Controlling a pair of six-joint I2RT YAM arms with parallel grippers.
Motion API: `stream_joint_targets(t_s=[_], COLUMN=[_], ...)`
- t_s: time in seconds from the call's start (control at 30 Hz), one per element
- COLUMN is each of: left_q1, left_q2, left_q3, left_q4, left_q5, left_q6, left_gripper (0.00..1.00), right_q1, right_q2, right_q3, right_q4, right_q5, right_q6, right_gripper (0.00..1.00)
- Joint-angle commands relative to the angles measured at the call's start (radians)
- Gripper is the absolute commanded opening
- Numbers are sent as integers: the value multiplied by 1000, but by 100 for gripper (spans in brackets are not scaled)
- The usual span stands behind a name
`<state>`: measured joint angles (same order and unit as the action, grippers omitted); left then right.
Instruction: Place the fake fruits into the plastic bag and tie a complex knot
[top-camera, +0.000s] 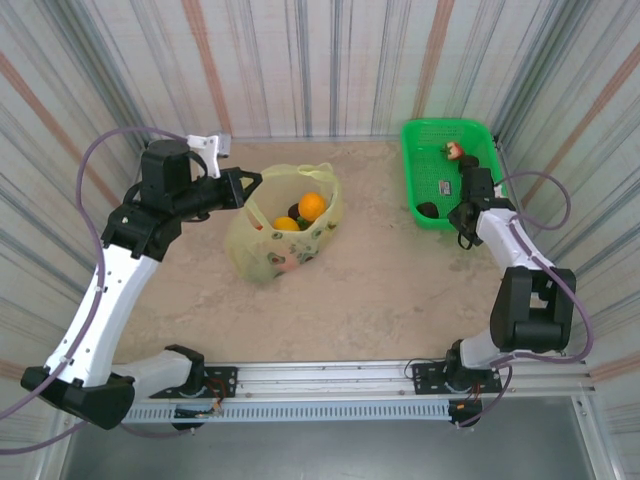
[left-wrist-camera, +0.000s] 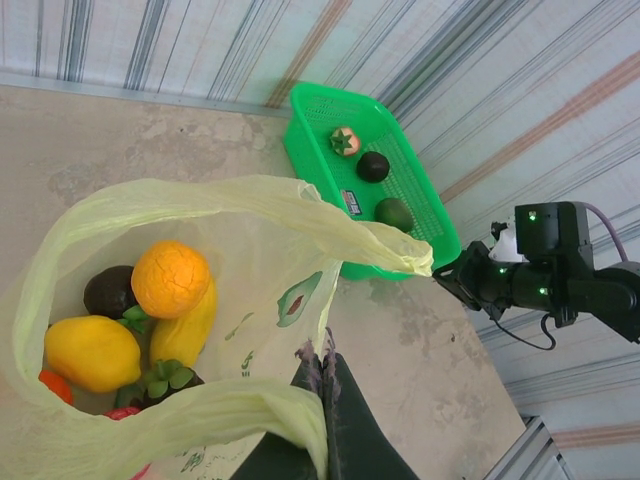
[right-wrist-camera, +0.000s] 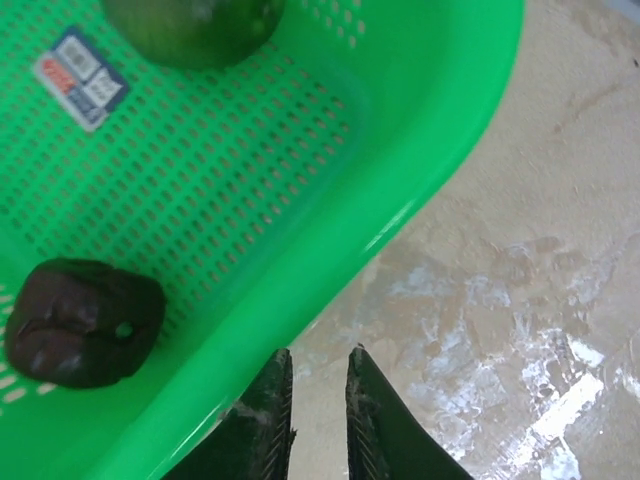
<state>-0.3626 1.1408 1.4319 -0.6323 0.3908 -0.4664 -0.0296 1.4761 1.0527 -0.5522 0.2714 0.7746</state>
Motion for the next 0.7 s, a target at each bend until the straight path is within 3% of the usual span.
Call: stream_joint_targets(t_s=[0.0, 0.07, 0.17, 0.3, 0.43, 0.67], left_q1=[0, 1, 1, 0, 0, 1], left_q2=[-5, -5, -3, 1, 2, 5], left_q3=[26, 19, 14, 13, 15, 25], left_q4=[3, 10, 18, 26, 28, 17], left_q5=[-15, -14, -7, 3, -2, -8], left_q6=[31, 31, 32, 39, 37, 28], left_gripper=[0, 0, 0, 0, 0, 0], right_q1=[106, 221, 378, 489, 571, 634], right_q2=[-129, -235, -369, -413, -366, -189], right_q3=[-25, -56, -89, -49, 39, 164], right_q4=[27, 66, 185, 289, 376, 509], right_q5=[-49, -73, -170, -349, -390, -538], right_q6=[-129, -251, -424, -610, -795, -1119], right_gripper=[24, 37, 42, 49, 63, 73])
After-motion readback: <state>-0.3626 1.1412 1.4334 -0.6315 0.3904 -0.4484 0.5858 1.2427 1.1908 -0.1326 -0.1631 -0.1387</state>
